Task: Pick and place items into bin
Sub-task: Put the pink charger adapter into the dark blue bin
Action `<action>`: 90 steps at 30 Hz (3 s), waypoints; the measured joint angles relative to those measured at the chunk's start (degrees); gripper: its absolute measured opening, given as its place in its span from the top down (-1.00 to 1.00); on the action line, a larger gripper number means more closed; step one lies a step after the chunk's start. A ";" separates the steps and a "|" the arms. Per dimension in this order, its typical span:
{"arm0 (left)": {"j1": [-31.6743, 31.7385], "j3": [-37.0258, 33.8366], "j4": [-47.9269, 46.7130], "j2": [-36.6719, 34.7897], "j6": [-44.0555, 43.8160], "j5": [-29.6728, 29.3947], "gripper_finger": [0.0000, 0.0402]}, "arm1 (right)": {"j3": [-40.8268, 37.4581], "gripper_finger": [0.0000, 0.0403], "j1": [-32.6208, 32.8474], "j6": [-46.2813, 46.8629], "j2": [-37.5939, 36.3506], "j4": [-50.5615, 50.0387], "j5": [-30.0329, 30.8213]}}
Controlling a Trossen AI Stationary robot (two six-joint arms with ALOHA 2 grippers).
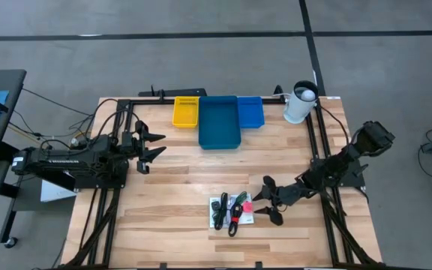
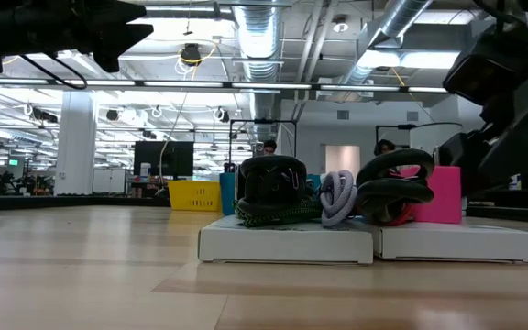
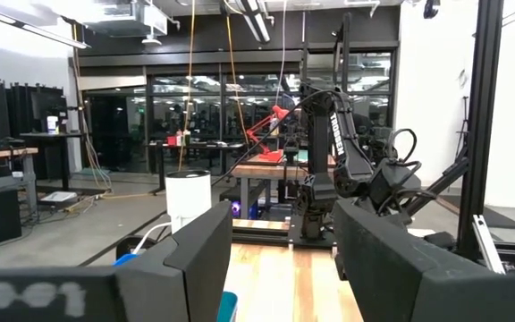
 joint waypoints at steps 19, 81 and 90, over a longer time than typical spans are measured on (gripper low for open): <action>0.00 0.00 -0.83 -0.02 0.22 -3.19 0.08 | 1.56 -0.19 1.46 -3.98 -0.02 0.07 3.16; 0.00 0.00 -2.03 -0.02 -0.22 -3.15 0.08 | 7.30 0.20 0.11 -9.03 8.81 -1.38 4.42; 0.00 0.00 -2.08 -0.02 -0.24 -3.15 0.08 | 7.30 0.21 0.11 -9.03 8.81 -1.22 4.44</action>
